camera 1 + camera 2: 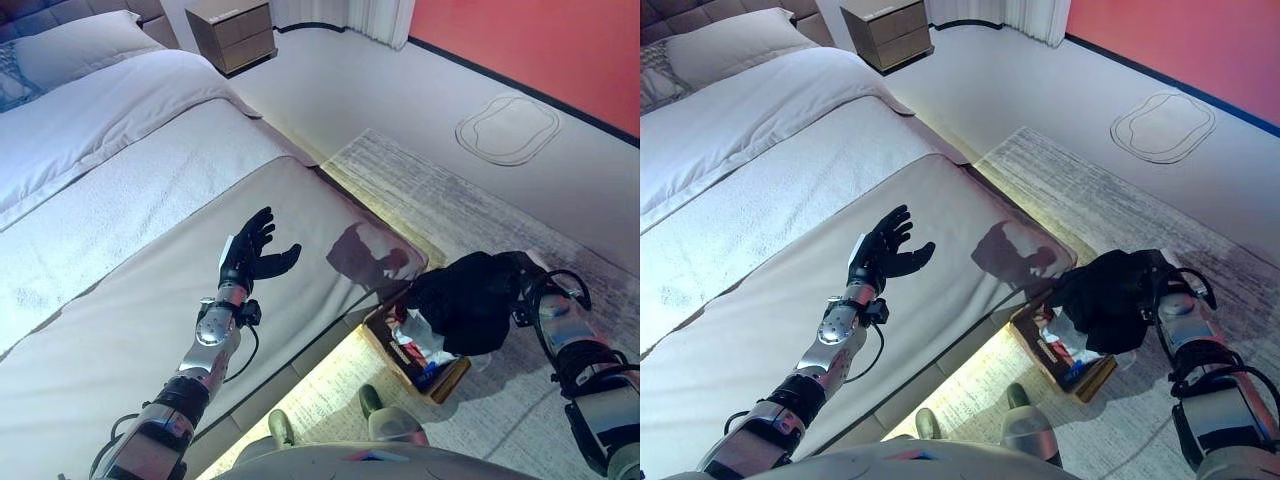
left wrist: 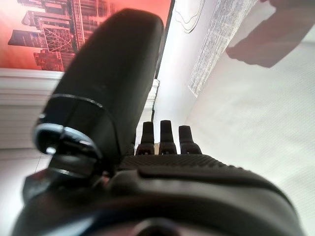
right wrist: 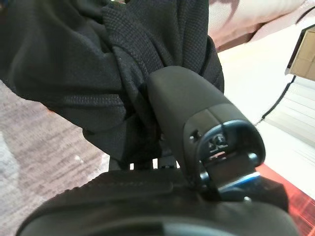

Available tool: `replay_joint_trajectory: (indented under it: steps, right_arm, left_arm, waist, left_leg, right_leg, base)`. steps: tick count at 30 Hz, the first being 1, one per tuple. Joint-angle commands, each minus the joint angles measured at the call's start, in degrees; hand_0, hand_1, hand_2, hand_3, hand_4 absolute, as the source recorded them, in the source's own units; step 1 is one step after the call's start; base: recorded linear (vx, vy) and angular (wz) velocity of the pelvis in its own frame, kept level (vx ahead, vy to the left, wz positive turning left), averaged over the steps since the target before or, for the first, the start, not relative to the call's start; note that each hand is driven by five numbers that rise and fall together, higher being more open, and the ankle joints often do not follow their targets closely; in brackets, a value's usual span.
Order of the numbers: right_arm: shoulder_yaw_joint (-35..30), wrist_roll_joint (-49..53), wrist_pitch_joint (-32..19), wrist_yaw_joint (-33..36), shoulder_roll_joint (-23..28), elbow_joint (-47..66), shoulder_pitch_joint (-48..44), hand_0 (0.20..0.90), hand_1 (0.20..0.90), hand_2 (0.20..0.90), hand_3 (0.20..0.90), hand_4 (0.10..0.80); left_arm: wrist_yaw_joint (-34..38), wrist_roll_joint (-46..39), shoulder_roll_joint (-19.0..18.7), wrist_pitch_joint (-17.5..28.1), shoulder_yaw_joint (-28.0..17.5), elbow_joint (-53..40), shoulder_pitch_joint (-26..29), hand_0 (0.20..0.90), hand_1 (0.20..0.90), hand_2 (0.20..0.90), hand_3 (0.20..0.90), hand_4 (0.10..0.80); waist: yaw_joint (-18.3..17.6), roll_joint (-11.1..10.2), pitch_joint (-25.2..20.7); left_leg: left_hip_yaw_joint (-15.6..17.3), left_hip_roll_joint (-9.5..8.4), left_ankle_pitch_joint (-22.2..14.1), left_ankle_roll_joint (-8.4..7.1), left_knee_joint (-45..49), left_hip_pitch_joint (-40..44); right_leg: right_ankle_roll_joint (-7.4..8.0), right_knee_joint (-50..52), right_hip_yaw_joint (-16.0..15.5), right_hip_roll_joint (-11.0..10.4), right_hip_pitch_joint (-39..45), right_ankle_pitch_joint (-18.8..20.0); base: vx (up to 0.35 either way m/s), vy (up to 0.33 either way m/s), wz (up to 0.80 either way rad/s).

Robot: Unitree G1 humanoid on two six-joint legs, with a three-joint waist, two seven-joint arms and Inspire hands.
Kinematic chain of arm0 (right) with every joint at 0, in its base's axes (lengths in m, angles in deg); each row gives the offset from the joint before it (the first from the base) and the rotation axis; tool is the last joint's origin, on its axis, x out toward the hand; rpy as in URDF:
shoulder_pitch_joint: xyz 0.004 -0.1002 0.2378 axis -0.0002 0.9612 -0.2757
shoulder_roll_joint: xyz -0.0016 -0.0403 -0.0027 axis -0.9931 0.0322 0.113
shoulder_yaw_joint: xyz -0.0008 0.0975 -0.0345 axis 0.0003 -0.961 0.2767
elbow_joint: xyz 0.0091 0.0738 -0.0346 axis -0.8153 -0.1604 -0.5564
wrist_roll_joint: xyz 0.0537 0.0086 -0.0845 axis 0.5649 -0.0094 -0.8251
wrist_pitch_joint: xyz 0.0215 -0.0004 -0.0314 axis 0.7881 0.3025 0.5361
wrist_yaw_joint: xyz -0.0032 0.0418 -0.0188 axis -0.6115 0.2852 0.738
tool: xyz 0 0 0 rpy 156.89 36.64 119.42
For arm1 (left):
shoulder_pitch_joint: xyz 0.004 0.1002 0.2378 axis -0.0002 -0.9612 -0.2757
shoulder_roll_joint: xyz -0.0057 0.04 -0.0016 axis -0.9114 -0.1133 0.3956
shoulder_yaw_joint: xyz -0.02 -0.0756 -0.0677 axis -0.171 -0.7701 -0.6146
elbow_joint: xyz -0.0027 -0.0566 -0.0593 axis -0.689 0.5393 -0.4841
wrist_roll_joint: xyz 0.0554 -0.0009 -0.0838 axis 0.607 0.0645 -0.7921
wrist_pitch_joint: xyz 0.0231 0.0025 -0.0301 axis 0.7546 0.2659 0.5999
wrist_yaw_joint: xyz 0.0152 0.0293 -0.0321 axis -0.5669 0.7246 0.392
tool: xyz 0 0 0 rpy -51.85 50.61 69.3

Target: Pick up the clothes from the bed and place them into the basket

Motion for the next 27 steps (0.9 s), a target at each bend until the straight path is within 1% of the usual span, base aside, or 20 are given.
replay_joint_trajectory:
  steps: [1,10,17,22,27]
  right_arm:
    - [-0.1,-1.0,-4.9,4.2,2.4,-1.6,-5.1,0.9,0.9,0.9,0.9,0.8]
    - [-1.0,-1.7,-5.7,5.5,2.4,1.0,-3.2,0.9,0.9,0.9,0.9,0.8]
    - [-2.5,-1.9,-6.2,5.3,3.1,4.5,0.2,0.9,0.9,0.9,0.9,0.8]
    - [-3.7,-1.0,-7.3,5.3,3.8,6.7,1.8,0.9,0.9,0.9,0.9,0.8]
    - [-4.2,0.8,-8.2,7.9,3.0,11.7,2.7,0.9,0.9,0.9,0.9,0.8]
  left_arm:
    - [0.3,2.7,-1.1,6.4,1.9,-1.0,4.9,0.9,0.9,0.9,0.9,0.8]
    - [0.1,2.8,-1.4,6.5,2.0,-0.7,4.6,0.9,0.9,0.9,0.9,0.8]
    - [-0.7,3.5,-2.0,4.3,1.5,-1.1,2.9,0.9,0.9,0.9,0.9,0.8]
    - [-0.3,4.4,-2.8,4.6,1.4,-1.3,2.6,0.9,0.9,0.9,0.9,0.8]
    - [0.4,4.4,-2.9,4.8,0.6,-1.3,2.1,0.9,0.9,0.9,0.9,0.8]
  waist:
    - [1.5,-2.0,-5.6]
    - [1.3,-1.8,-5.4]
    - [1.1,-1.8,-5.7]
    - [1.2,-1.9,-5.7]
    - [1.7,-1.8,-5.9]
  left_leg:
    - [-1.3,0.42,-10.4,0.53,2.1,2.8]
    - [-1.6,0.35,-10.2,0.51,1.8,2.8]
    - [-1.8,0.39,-9.8,0.48,1.2,3.0]
    - [-2.2,0.35,-9.5,0.46,0.8,2.9]
    - [-3.3,0.25,-9.3,0.44,0.6,2.9]
  right_leg:
    - [-0.79,3.7,0.1,1.5,-4.7,-1.7]
    - [-0.69,3.8,-0.1,1.4,-4.6,-1.7]
    - [-0.55,3.5,-0.1,1.4,-4.3,-1.7]
    - [-0.5,3.4,-0.2,1.5,-4.0,-1.7]
    - [-0.67,3.5,-0.9,1.4,-3.4,-2.0]
  base:
    - [-0.002,-0.028,0.04]
    - [-0.001,-0.005,0.01]
    - [0.0,0.0,0.0]
    - [0.0,0.0,0.0]
    - [0.015,-0.006,0.03]
